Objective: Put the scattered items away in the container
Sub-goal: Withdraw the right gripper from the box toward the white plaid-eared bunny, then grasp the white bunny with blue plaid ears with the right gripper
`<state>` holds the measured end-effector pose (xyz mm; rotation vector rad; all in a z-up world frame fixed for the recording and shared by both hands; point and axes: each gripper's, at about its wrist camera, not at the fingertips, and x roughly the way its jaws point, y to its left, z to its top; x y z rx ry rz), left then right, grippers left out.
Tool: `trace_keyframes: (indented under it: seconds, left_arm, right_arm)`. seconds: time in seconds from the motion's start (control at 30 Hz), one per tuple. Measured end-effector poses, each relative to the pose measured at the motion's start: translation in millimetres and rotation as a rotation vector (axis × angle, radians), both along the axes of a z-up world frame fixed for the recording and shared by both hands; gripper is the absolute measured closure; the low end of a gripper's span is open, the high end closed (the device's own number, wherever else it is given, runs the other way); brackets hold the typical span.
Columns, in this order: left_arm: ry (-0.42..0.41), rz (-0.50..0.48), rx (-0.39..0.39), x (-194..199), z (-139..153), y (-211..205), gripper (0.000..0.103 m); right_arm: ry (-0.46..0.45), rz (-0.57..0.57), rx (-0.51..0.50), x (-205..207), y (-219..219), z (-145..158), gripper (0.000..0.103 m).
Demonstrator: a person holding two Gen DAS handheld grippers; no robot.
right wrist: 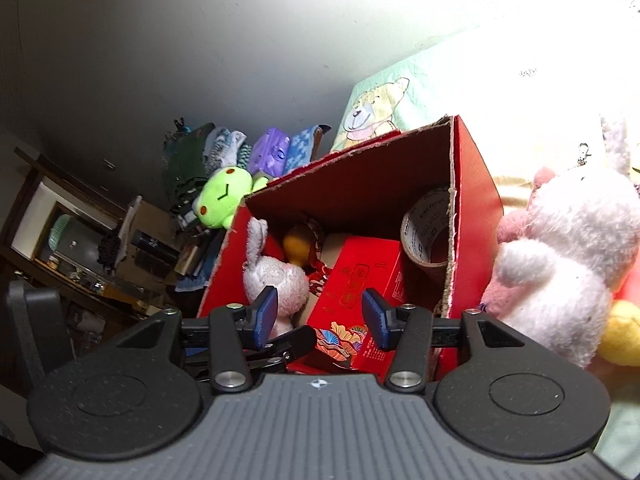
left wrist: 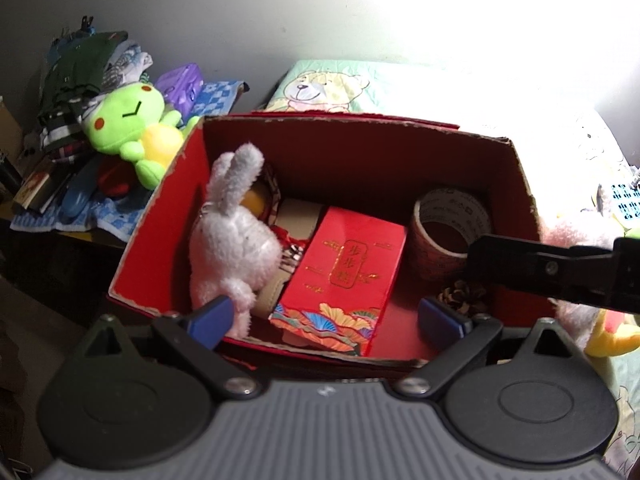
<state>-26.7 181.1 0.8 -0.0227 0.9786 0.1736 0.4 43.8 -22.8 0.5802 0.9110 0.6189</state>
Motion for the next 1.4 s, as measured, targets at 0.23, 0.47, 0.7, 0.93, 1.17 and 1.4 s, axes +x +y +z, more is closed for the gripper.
trace_keyframes:
  seconds: [0.23,0.47,0.7,0.93,1.17,1.4]
  left_arm:
    - [-0.041,-0.040,-0.020,-1.2,11.6,-29.6,0.004]
    - [-0.073,-0.155,-0.057,1.1,13.5,-73.8,0.004]
    - [-0.085,-0.301,-0.102,2.9,11.4,-119.2,0.004]
    - [-0.069,-0.403,-0.182,8.9,0.4,-146.4,0.004]
    - [-0.050,-0.443,-0.250,19.1,-13.4,-159.8,0.004]
    - [-0.018,-0.418,-0.247,26.8,-29.1,-162.5,0.002]
  right_arm:
    - [-0.010,-0.015,0.019,-5.2,-31.3,0.9,0.052]
    - [0.004,-0.093,0.017,-14.6,-78.2,-7.4,0.052]
    - [0.033,-0.202,0.004,-22.5,-128.8,-17.8,0.052]
    - [0.096,-0.265,0.014,-21.5,-158.4,-32.7,0.044]
    - [0.105,-0.238,0.028,-7.3,-163.6,-34.7,0.044]
    - [0.119,-0.169,0.024,15.8,-158.9,-33.0,0.032]
